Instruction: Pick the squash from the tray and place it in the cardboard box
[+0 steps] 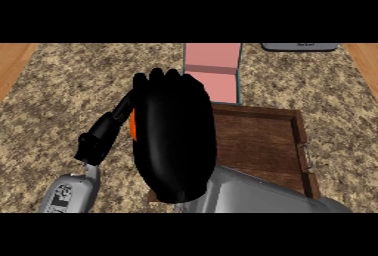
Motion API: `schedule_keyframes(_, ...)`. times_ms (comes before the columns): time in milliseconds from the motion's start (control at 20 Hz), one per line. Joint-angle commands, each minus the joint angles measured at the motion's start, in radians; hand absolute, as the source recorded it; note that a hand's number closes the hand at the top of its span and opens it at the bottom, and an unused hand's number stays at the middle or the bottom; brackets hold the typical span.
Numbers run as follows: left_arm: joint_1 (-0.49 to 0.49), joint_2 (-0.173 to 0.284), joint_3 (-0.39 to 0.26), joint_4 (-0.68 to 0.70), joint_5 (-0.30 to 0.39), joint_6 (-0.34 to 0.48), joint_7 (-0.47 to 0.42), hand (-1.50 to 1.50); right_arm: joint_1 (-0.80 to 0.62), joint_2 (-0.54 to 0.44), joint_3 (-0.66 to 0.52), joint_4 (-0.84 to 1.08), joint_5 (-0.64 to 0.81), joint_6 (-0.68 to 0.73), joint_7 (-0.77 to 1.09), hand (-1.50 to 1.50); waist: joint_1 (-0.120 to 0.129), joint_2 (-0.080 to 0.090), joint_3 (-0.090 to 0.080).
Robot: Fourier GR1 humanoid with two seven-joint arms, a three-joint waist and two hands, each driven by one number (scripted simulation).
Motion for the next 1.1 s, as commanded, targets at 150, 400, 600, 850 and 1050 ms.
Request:
schedule_keyframes(150,-0.014,-0.014,-0.004,0.008,-0.004,-0.002,0.010,0.00,-0.051,0.014,-0.166,0.085,0.022,0.048,0.042,1.50,0.004,0.003,0.000)
schedule_keyframes(400,0.005,-0.012,0.003,0.002,-0.007,-0.002,-0.007,0.00,-0.128,0.015,-0.249,0.226,-0.012,-0.040,-0.005,1.50,0.015,0.006,0.000)
schedule_keyframes(600,0.005,-0.009,0.000,-0.033,-0.014,-0.008,0.015,0.00,-0.157,0.015,-0.313,0.262,-0.022,-0.037,-0.060,1.50,0.009,0.003,0.000)
schedule_keyframes(850,0.017,0.003,0.016,-0.011,0.002,-0.033,0.000,0.00,-0.184,-0.012,-0.428,0.449,0.010,-0.113,-0.221,1.50,0.008,0.006,0.000)
schedule_keyframes(1050,0.080,-0.027,-0.030,-0.010,-0.044,-0.003,-0.074,0.00,-0.271,-0.001,-0.459,0.650,0.050,-0.156,-0.237,1.50,0.017,0.007,0.000)
